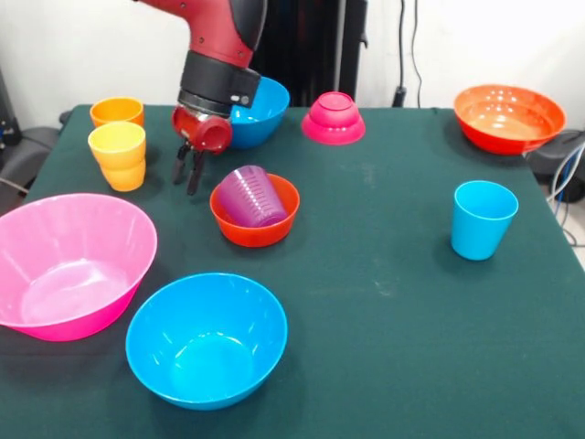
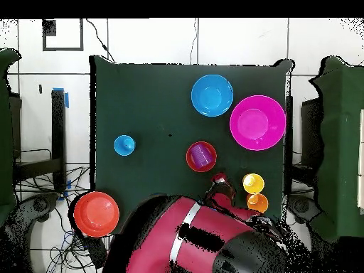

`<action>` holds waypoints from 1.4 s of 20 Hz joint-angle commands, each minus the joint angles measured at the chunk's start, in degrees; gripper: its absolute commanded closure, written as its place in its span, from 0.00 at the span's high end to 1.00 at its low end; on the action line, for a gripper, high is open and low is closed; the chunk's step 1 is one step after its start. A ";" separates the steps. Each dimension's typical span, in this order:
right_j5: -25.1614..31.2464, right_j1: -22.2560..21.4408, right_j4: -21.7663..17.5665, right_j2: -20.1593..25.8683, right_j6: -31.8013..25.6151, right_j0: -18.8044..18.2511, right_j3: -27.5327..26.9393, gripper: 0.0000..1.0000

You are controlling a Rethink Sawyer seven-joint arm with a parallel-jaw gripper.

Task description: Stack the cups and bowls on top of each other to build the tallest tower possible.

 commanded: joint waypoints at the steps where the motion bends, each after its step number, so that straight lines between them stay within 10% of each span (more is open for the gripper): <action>1: 28.21 -9.97 -34.93 20.82 -15.77 -13.78 -2.74 1.00; 14: 18.21 8.69 -26.45 9.00 0.57 -7.59 -1.70 1.00; 28: 22.26 23.31 -25.19 20.24 5.57 -25.51 1.27 1.00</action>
